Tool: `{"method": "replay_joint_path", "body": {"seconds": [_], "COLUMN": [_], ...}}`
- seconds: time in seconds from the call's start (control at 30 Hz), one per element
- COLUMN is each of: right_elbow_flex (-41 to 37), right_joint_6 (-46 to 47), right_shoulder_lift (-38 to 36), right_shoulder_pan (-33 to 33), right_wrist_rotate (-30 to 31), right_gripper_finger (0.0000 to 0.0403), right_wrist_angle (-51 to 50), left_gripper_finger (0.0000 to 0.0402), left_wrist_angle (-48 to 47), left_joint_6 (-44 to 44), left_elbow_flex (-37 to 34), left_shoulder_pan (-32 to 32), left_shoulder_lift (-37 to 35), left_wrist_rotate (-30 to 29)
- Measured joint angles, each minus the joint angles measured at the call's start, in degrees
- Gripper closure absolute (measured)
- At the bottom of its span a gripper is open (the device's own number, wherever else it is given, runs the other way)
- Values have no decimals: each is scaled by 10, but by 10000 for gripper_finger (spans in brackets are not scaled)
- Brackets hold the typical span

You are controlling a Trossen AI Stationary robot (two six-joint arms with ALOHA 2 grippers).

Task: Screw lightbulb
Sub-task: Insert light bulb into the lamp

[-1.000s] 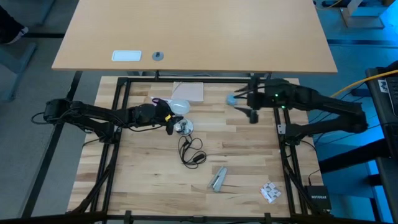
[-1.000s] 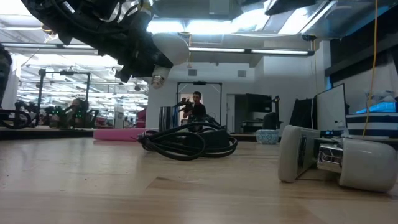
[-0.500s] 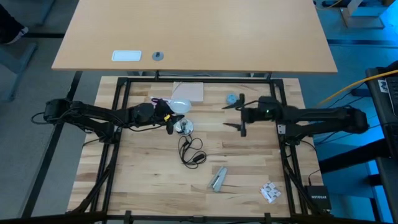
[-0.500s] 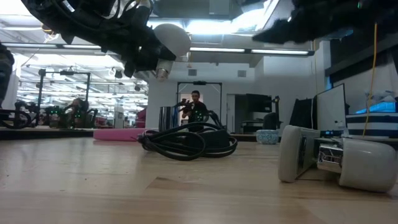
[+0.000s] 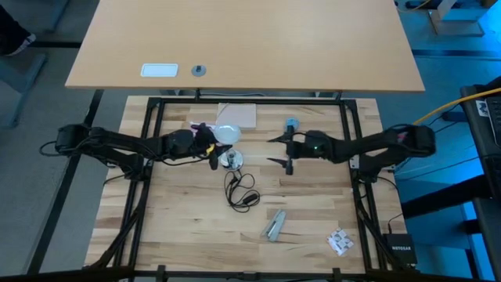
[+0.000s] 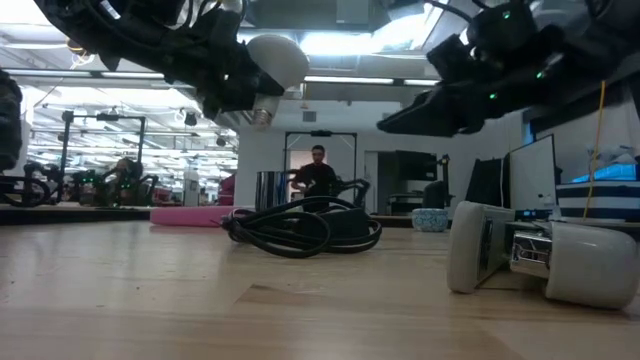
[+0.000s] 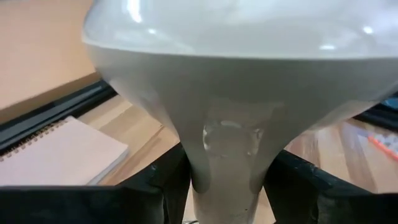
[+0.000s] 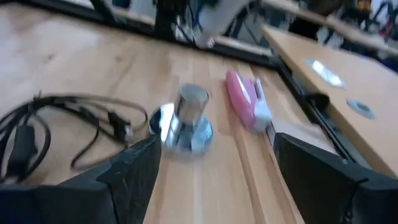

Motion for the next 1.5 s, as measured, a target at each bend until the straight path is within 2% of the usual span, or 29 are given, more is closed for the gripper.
{"method": "replay_joint_path", "body": {"seconds": [0.17, 0.43, 0.63, 0.97, 1.3, 1.5], "right_elbow_flex": [4, 66, 106, 134, 180, 205], "right_joint_6": [7, 29, 35, 61, 56, 56], "right_shoulder_lift": [90, 188, 237, 279, 280, 280], "right_shoulder_pan": [0, 0, 0, 0, 0, 0], "right_wrist_rotate": [-10, -3, -3, -8, -9, -35], "right_gripper_finger": [86, 86, 86, 86, 86, 86], "right_wrist_angle": [141, 140, 139, 139, 140, 137], "left_gripper_finger": [233, 233, 233, 233, 233, 233], "left_wrist_angle": [2, 98, 106, 90, 56, 58], "left_joint_6": [16, 27, 10, 19, 17, 27], "left_elbow_flex": [0, 0, 0, 0, 0, 0], "left_shoulder_pan": [0, -1, -1, -1, -1, -1], "left_shoulder_lift": [28, 112, 149, 155, 155, 154], "left_wrist_rotate": [0, 0, 0, 0, 0, -1]}}
